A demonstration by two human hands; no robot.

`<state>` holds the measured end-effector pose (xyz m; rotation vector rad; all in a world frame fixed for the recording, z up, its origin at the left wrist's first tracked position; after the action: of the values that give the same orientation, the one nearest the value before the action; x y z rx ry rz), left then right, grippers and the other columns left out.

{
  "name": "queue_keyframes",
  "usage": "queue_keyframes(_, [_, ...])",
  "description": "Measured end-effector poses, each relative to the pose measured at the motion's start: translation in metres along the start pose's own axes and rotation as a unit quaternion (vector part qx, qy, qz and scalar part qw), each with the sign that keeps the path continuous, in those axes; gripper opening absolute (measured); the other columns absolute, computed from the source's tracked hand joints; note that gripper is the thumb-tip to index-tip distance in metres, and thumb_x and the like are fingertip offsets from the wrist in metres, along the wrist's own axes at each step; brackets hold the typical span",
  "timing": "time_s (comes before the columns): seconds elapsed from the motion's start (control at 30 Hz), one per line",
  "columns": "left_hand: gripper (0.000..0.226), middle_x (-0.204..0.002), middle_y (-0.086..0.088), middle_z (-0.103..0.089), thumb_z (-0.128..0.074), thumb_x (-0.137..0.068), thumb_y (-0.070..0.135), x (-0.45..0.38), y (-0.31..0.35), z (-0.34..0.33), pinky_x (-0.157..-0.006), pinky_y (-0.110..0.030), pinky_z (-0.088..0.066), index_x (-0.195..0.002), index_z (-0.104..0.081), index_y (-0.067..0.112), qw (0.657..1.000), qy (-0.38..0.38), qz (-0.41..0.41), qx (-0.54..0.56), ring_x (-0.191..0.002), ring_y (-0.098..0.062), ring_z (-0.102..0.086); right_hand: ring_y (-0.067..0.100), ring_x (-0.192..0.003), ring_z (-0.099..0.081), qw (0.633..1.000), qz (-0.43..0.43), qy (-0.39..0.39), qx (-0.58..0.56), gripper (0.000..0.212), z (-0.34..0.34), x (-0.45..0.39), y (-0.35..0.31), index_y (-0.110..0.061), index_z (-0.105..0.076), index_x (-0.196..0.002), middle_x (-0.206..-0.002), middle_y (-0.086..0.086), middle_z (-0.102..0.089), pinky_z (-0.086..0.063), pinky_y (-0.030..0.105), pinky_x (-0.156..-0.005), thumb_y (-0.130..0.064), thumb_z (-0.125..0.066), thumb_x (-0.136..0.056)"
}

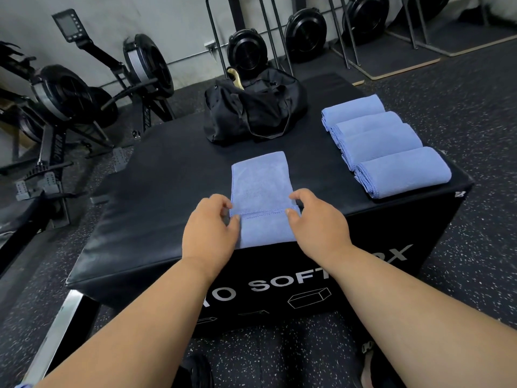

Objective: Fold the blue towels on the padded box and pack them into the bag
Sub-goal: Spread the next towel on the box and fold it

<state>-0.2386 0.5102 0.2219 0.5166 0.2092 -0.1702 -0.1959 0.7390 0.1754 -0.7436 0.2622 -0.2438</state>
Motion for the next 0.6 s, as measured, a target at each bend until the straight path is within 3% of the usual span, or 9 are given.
queue_keyframes(0.07, [0.014, -0.107, 0.017, -0.063, -0.068, -0.097, 0.023, 0.005, 0.016, -0.002, -0.090, -0.027, -0.045, -0.109, -0.071, 0.032, 0.991, 0.005, -0.135, -0.009, -0.099, -0.011, -0.057, 0.018, -0.080, -0.059, 1.000, 0.000, -0.002, 0.007, 0.027, 0.000, -0.001, 0.000, -0.031, -0.056, -0.130, -0.079, -0.013, -0.058, -0.038, 0.033, -0.066, -0.038, -0.054, -0.105])
queue_keyframes(0.13, [0.022, -0.123, 0.017, -0.069, -0.063, -0.102, 0.031, 0.014, 0.020, -0.015, -0.103, -0.028, -0.044, -0.119, -0.076, 0.031, 0.972, -0.055, -0.225, -0.025, -0.117, -0.012, -0.058, 0.018, -0.078, -0.058, 1.000, -0.003, 0.000, 0.011, 0.022, 0.000, -0.001, 0.001, -0.032, -0.058, -0.125, -0.076, -0.014, -0.054, -0.036, 0.033, -0.065, -0.038, -0.056, -0.103])
queue_keyframes(0.27, [0.063, -0.162, 0.012, -0.046, -0.041, -0.101, 0.061, 0.029, -0.002, -0.033, -0.122, -0.022, -0.024, -0.155, -0.052, 0.031, 0.954, -0.171, -0.232, -0.082, -0.148, -0.011, -0.039, 0.016, -0.078, -0.058, 1.000, 0.000, 0.018, -0.004, 0.015, 0.002, -0.001, -0.001, -0.034, -0.063, -0.115, -0.098, -0.009, -0.055, -0.040, 0.032, -0.063, -0.036, -0.061, -0.101])
queue_keyframes(0.4, [0.072, -0.171, 0.011, -0.026, -0.060, -0.100, 0.044, 0.031, -0.017, -0.038, -0.125, -0.019, -0.007, -0.165, -0.034, 0.028, 0.942, -0.176, -0.257, -0.125, -0.158, -0.015, -0.024, 0.012, -0.079, -0.057, 0.999, 0.018, 0.024, -0.031, 0.008, 0.002, 0.002, -0.001, -0.036, -0.071, -0.101, -0.102, -0.009, -0.050, -0.043, 0.026, -0.061, -0.033, -0.063, -0.100])
queue_keyframes(0.5, [0.067, -0.167, 0.014, -0.034, -0.067, -0.100, 0.029, 0.027, -0.023, -0.033, -0.120, -0.011, -0.012, -0.162, -0.040, 0.028, 0.955, -0.154, -0.234, -0.095, -0.151, -0.013, -0.034, 0.013, -0.088, -0.058, 0.999, 0.033, 0.009, -0.034, 0.014, 0.002, 0.004, 0.002, -0.036, -0.076, -0.097, -0.105, -0.010, -0.052, -0.051, 0.032, -0.071, -0.035, -0.062, -0.101])
queue_keyframes(0.6, [0.055, -0.157, 0.019, -0.047, -0.064, -0.104, 0.035, 0.022, -0.025, -0.023, -0.114, -0.007, -0.020, -0.157, -0.049, 0.031, 0.968, -0.145, -0.200, -0.056, -0.139, -0.011, -0.046, 0.012, -0.092, -0.060, 0.999, 0.036, -0.015, -0.031, 0.019, 0.006, 0.002, 0.006, -0.035, -0.078, -0.096, -0.107, -0.010, -0.054, -0.053, 0.034, -0.078, -0.036, -0.060, -0.102])
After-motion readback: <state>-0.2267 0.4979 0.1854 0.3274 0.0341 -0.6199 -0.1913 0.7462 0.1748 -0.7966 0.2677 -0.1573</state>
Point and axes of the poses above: each hand's wrist, its own x-axis away from the middle knuckle, its own z-axis out of the back of the hand, y = z × x, the point moved 7 cm from there along -x, towards the middle knuckle
